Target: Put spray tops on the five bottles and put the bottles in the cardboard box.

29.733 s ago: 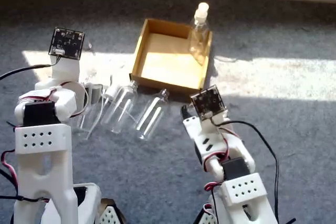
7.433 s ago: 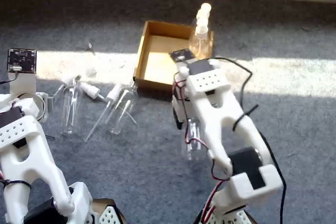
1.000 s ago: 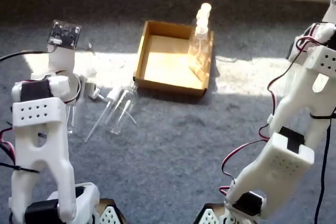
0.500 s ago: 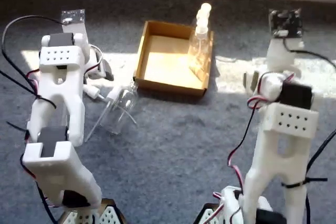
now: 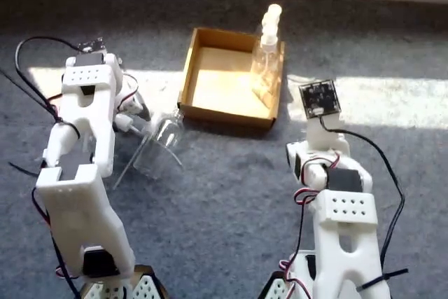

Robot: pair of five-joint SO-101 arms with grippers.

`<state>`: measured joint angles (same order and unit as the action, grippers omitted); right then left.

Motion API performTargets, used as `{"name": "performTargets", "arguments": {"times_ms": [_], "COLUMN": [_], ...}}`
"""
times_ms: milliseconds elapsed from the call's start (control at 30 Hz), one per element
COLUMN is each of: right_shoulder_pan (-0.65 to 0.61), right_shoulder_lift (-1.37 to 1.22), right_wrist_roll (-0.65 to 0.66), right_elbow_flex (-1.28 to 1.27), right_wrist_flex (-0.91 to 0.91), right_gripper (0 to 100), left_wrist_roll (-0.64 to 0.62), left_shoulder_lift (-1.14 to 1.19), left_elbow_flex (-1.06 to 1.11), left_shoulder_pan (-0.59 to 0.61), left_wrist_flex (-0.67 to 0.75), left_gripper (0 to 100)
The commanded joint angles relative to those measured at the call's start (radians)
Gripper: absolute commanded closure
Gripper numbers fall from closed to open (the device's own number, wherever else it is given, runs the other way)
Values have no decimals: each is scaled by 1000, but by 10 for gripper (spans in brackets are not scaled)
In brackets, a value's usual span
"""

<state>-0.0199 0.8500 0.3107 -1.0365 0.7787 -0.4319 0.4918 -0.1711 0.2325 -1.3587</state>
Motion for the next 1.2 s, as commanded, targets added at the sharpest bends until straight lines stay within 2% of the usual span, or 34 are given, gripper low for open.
{"name": "performTargets", "arguments": {"times_ms": [0,200,400,633,733,867,1167], "right_shoulder_pan": [-28,-62,-110,-108,-108,-108,-111], "right_shoulder_lift": [87,262,438,496,496,496,496], "right_wrist_roll": [8,12,14,14,14,14,18], "right_elbow_flex": [-15,-108,-206,-257,-274,-272,-272], "right_wrist_flex": [-19,-21,-22,-19,-19,-19,-19], "right_gripper": [995,995,995,995,995,995,995], "left_wrist_roll": [-17,-12,-12,-11,-11,-6,124], "left_shoulder_lift": [5,39,70,59,13,-76,-268], "left_elbow_flex": [-39,-35,-35,-45,-116,-242,-538], "left_shoulder_pan": [48,53,2,-36,-35,-53,-73], "left_wrist_flex": [38,51,52,49,46,44,-11], "left_gripper": [744,746,857,883,929,936,937]}}
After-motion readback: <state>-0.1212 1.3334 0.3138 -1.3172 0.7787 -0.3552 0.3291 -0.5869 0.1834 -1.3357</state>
